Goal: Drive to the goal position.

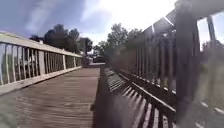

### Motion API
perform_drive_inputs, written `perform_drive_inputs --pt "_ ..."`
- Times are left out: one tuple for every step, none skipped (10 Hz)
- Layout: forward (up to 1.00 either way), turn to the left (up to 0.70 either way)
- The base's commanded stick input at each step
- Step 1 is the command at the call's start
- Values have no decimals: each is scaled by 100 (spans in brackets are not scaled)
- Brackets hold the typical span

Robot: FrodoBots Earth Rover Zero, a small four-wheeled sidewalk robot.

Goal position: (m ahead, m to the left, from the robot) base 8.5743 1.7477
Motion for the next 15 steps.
perform_drive_inputs --pt "85 0" --pt "85 25" --pt "85 23" --pt "85 7" --pt "85 7" --pt "85 0" --pt "85 4" --pt "85 11" --pt "85 12" --pt "85 1" --pt "85 0" --pt "85 0" --pt "85 0" --pt "85 0" --pt "85 0"
